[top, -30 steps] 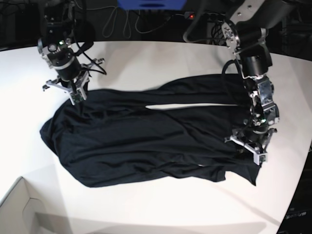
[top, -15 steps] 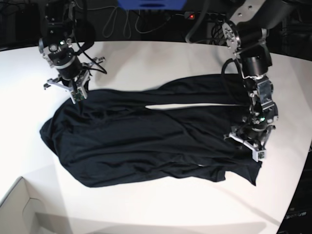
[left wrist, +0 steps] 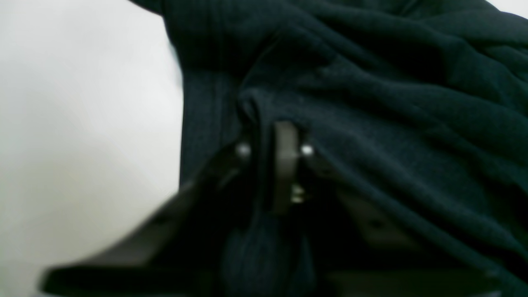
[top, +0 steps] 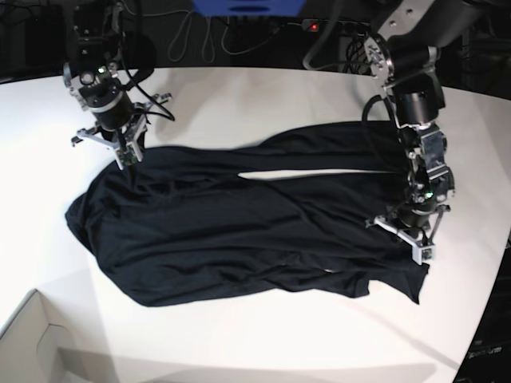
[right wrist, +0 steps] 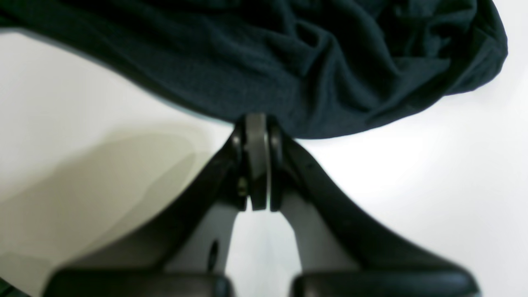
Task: Layout the t-shirt on the table in an organized manner, then fold the t-shirt properly
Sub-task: 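Grasp the shirt's collar edge with both grippers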
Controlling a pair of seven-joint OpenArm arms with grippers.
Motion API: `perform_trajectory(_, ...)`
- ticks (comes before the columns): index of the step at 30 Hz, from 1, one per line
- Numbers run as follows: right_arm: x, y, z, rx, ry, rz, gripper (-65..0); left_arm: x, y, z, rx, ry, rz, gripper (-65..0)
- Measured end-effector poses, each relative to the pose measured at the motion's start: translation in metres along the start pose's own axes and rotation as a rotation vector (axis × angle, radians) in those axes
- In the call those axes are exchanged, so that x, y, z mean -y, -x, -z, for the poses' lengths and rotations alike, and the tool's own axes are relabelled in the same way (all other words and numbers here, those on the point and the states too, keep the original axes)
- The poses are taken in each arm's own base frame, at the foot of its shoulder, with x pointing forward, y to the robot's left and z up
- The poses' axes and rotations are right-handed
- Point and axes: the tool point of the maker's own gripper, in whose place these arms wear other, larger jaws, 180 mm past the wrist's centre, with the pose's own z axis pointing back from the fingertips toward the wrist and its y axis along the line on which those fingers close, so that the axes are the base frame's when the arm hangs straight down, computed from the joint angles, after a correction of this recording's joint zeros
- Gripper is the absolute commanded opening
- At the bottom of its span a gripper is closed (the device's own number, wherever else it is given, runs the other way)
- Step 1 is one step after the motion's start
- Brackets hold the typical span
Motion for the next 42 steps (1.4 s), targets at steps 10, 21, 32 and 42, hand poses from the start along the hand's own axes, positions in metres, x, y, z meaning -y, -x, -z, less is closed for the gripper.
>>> perform_trajectory(10, 0.000, 0.000, 0.000, 0.000, -0.001, 0.001, -65.0, -0.001, -0.029, -0.015, 0.082, -0.010, 0.025, -65.0)
perform_trajectory(21, -0.001, 0.001, 0.000, -0.002, -0.002, 0.000, -65.0, 0.023, -0.059, -0.098, 0.231, -0.038, 0.098, -65.0)
perform_trajectory(32, -0.004, 0.002, 0.000, -0.004, -0.005, 0.013, -65.0, 0.027, -0.001, -0.169, 0.213, 0.034, 0.074, -65.0)
perform_trajectory(42, -0.011, 0.007, -0.003, -0.013, -0.015, 0.036, -65.0, -0.024, 0.034, -0.193, 0.170, -0.043, -0.082, -64.9)
